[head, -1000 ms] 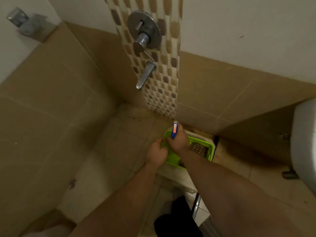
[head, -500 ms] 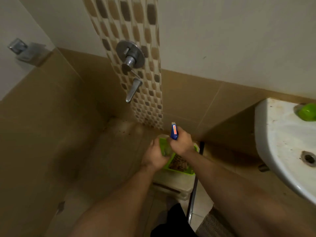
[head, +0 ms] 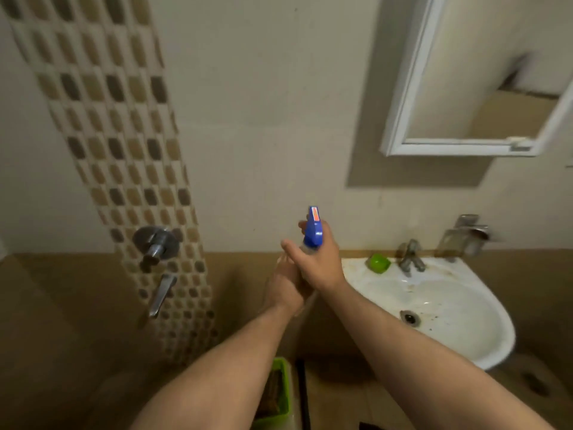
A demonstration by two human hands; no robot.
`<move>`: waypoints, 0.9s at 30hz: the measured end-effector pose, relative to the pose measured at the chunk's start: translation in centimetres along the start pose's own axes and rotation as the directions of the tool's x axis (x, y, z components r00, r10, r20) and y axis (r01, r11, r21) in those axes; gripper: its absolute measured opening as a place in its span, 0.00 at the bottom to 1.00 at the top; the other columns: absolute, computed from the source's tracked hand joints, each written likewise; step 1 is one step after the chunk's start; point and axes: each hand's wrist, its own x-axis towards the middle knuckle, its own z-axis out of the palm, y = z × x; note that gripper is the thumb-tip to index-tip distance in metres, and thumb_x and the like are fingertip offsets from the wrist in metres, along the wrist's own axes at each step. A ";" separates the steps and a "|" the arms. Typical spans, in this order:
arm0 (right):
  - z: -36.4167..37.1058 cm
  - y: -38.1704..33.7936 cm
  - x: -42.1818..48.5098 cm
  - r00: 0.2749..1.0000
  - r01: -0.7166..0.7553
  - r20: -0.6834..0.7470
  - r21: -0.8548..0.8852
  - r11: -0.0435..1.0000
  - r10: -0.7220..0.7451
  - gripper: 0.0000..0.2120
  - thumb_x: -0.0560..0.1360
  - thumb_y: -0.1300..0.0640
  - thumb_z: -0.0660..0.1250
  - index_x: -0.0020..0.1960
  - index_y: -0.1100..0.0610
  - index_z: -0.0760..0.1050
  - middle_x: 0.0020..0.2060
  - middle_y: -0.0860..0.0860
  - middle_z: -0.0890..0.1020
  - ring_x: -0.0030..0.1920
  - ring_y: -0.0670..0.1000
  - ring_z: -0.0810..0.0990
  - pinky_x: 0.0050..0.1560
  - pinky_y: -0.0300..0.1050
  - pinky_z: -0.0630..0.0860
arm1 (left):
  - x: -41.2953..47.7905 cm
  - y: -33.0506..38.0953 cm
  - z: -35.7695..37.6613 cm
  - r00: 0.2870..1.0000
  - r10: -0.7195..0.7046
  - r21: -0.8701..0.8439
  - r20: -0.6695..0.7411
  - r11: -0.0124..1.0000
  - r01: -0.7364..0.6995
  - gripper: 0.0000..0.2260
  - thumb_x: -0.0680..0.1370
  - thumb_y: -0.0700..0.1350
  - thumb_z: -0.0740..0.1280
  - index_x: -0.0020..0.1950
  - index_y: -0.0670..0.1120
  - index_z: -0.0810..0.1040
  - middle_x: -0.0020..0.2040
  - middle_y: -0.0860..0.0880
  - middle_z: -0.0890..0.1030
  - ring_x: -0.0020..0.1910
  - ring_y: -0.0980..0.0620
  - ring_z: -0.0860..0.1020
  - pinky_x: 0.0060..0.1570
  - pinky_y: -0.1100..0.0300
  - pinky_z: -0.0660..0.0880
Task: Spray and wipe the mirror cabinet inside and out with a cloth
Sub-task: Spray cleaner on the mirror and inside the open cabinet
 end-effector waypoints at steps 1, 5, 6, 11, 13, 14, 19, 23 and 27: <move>-1.7 -1.7 1.2 0.994 0.046 -0.104 0.001 0.999 -0.046 0.17 0.70 0.43 0.76 0.54 0.44 0.74 0.47 0.40 0.82 0.45 0.41 0.81 0.47 0.32 0.76 | 0.7 2.6 0.4 0.998 0.048 -0.044 0.043 0.998 -0.046 0.20 0.76 0.50 0.66 0.67 0.48 0.78 0.61 0.48 0.82 0.61 0.45 0.81 0.59 0.49 0.80; -8.9 -7.2 7.1 0.939 0.088 -0.335 -0.001 0.996 -0.083 0.18 0.77 0.46 0.72 0.36 0.51 0.68 0.27 0.41 0.71 0.30 0.43 0.67 0.36 0.41 0.68 | 4.9 10.0 0.2 0.859 0.449 0.266 0.245 0.821 -0.505 0.32 0.75 0.59 0.67 0.77 0.50 0.65 0.69 0.48 0.76 0.65 0.47 0.77 0.64 0.50 0.76; -11.4 -8.7 8.8 0.924 0.121 -0.363 -0.017 0.993 -0.118 0.18 0.78 0.46 0.71 0.35 0.51 0.68 0.27 0.41 0.71 0.30 0.43 0.66 0.35 0.41 0.67 | 6.8 12.1 -0.1 0.801 0.534 0.363 0.272 0.714 -0.599 0.34 0.77 0.59 0.67 0.79 0.49 0.61 0.72 0.47 0.73 0.68 0.47 0.74 0.68 0.50 0.72; -20.6 -15.5 15.4 0.869 0.197 -0.435 -0.131 0.972 -0.235 0.18 0.79 0.49 0.69 0.44 0.64 0.78 0.39 0.63 0.83 0.37 0.55 0.78 0.45 0.50 0.75 | 15.1 21.8 -2.9 0.619 0.777 0.633 0.118 0.422 -0.649 0.36 0.81 0.56 0.61 0.84 0.42 0.53 0.83 0.43 0.59 0.81 0.44 0.59 0.80 0.50 0.55; -22.9 -18.4 17.5 0.847 0.238 -0.420 -0.247 0.939 -0.325 0.19 0.80 0.46 0.66 0.43 0.62 0.78 0.39 0.60 0.83 0.42 0.60 0.82 0.48 0.55 0.78 | 17.8 26.7 -3.7 0.562 0.825 0.691 0.052 0.376 -0.617 0.35 0.81 0.56 0.61 0.84 0.43 0.53 0.83 0.44 0.57 0.82 0.45 0.57 0.81 0.50 0.53; -23.8 -19.9 18.4 0.834 0.263 -0.404 -0.308 0.914 -0.376 0.20 0.81 0.45 0.65 0.43 0.61 0.78 0.39 0.59 0.83 0.43 0.60 0.82 0.49 0.57 0.79 | 18.8 29.0 -4.0 0.549 0.836 0.708 0.021 0.375 -0.598 0.35 0.81 0.55 0.61 0.84 0.43 0.52 0.84 0.44 0.56 0.82 0.45 0.55 0.81 0.49 0.53; -26.7 -26.7 22.7 0.784 0.372 -0.329 -0.430 0.823 -0.527 0.15 0.83 0.45 0.64 0.45 0.53 0.79 0.41 0.55 0.84 0.45 0.58 0.84 0.53 0.62 0.81 | 22.4 38.5 -5.6 0.525 0.849 0.755 -0.057 0.381 -0.534 0.36 0.82 0.56 0.61 0.84 0.43 0.49 0.85 0.44 0.51 0.84 0.45 0.50 0.82 0.47 0.50; -27.9 -31.2 25.5 0.747 0.429 -0.384 -0.345 0.835 -0.542 0.11 0.82 0.45 0.66 0.43 0.46 0.76 0.40 0.53 0.85 0.44 0.56 0.86 0.50 0.55 0.84 | 24.0 43.2 -7.0 0.485 0.872 0.776 -0.066 0.350 -0.525 0.35 0.84 0.58 0.58 0.85 0.44 0.47 0.85 0.44 0.48 0.84 0.44 0.47 0.82 0.47 0.47; -28.2 -34.1 27.4 0.735 0.422 -0.439 -0.299 0.856 -0.516 0.11 0.81 0.44 0.68 0.44 0.48 0.76 0.42 0.53 0.86 0.45 0.54 0.87 0.47 0.48 0.83 | 25.2 46.2 -8.1 0.464 0.884 0.821 -0.054 0.304 -0.484 0.35 0.84 0.59 0.56 0.85 0.44 0.46 0.85 0.43 0.47 0.84 0.43 0.45 0.82 0.45 0.47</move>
